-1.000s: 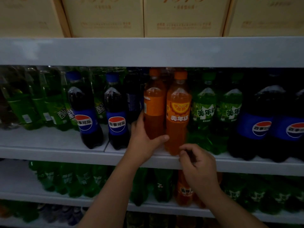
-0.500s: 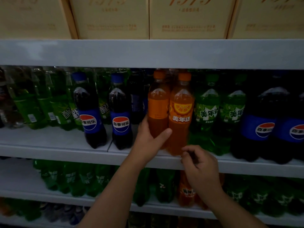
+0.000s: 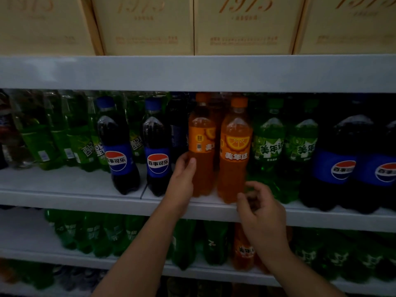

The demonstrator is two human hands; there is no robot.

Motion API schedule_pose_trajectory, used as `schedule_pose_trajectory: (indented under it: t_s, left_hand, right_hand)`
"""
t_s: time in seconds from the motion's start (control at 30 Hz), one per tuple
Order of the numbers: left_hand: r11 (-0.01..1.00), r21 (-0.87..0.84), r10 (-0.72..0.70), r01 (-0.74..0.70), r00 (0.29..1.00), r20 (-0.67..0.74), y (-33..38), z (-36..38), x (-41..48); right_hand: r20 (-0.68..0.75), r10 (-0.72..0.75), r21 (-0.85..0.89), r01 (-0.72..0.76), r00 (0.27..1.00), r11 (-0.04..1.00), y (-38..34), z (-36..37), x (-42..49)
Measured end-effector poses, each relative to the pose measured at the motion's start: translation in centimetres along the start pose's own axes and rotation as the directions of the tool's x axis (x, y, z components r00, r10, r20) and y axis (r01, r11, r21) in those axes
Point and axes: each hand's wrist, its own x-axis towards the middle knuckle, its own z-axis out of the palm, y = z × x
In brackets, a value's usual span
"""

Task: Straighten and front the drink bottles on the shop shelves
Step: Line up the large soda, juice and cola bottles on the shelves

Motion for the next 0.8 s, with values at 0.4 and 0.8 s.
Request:
schedule_pose_trajectory:
  t_s: [0.4,0.8]
  left_hand:
    - [0.991,0.111,0.066,-0.078,0.992,0.109,-0.5,-0.5,-0.5]
    - [0.971,0.206,0.103,-0.124,0.989,0.108,-0.4,-0.6,-0.7]
  right_hand:
    - [0.03,0.058,-0.172,-0.052,0.998,0.984,-1.0,1.2,0.8]
    - [-0.059,0.068,-0.186,-0.078,0.996,0.979,-0.7,2.0,0.4]
